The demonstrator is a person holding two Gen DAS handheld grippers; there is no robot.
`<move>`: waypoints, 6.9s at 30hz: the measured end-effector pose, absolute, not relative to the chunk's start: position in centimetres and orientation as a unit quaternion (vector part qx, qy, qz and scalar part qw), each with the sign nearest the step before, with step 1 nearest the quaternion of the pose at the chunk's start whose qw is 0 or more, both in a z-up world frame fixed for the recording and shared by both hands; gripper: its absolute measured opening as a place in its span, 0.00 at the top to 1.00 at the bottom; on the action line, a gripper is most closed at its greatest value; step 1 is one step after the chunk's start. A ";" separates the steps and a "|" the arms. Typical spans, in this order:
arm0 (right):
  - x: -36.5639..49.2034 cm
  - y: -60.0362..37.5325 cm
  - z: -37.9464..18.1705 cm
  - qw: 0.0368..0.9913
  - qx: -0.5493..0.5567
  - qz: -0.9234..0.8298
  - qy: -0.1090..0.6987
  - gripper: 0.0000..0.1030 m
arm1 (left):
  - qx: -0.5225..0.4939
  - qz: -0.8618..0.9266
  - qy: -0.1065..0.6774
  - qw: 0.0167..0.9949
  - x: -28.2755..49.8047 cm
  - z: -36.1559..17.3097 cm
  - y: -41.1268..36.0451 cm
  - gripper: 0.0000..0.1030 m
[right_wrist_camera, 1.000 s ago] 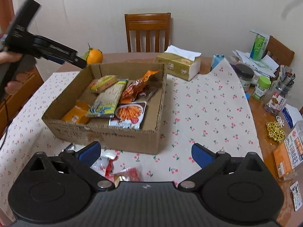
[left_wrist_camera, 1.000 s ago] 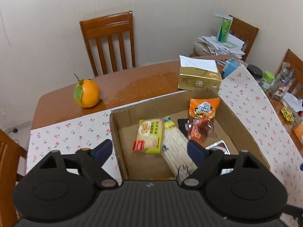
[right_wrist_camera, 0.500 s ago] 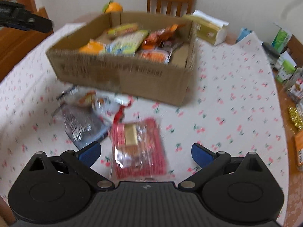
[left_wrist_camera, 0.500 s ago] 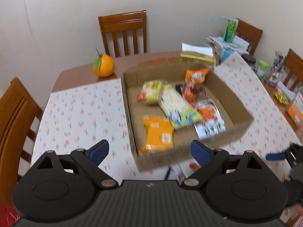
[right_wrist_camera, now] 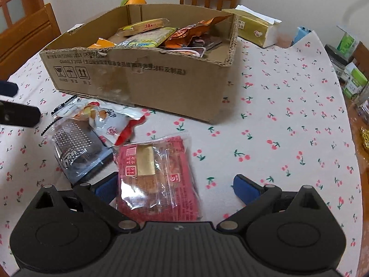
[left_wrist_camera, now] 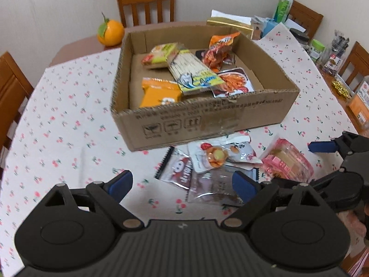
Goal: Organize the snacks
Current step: 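Move the left gripper to the grey mesh-print packet while the right moves to the pink bread packet, then grasp the grey packet with the left gripper while the right grasps the pink packet, then drop the grey packet into the box with the left gripper while the right drops the pink packet, then move the right gripper over the white fish-ball packet while the left approaches the dark red packet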
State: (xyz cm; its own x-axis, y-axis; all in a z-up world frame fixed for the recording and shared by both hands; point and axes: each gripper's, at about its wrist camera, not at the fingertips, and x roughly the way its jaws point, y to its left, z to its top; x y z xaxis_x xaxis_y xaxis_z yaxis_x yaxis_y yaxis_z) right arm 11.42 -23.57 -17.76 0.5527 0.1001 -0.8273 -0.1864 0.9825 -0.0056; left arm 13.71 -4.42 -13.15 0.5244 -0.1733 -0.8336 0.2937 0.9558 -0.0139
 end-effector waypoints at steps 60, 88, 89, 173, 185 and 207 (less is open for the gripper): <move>11.2 -24.2 -17.7 0.866 -0.107 0.199 0.447 0.07 | 0.019 -0.039 0.476 0.878 9.9 -16.9 -6.4 0.43; 9.9 -23.7 -13.0 0.862 -0.101 0.193 0.458 0.40 | 0.079 -0.160 0.483 0.857 9.7 -11.7 -4.5 0.59; 9.8 -23.7 -12.5 0.862 -0.102 0.194 0.457 0.40 | 0.083 -0.166 0.481 0.857 9.7 -11.1 -4.4 0.59; 14.0 -18.8 -12.0 0.888 0.005 0.082 0.452 0.00 | 0.112 -0.037 0.390 0.913 16.5 -8.0 2.2 0.12; 17.2 -15.5 -16.0 0.883 0.045 -0.003 0.467 0.00 | 0.103 -0.041 0.419 0.901 15.1 -10.4 5.1 0.12; 14.1 -19.7 -15.8 0.868 0.046 -0.079 0.488 0.00 | 0.109 -0.108 0.416 0.896 14.9 -10.8 3.5 0.12</move>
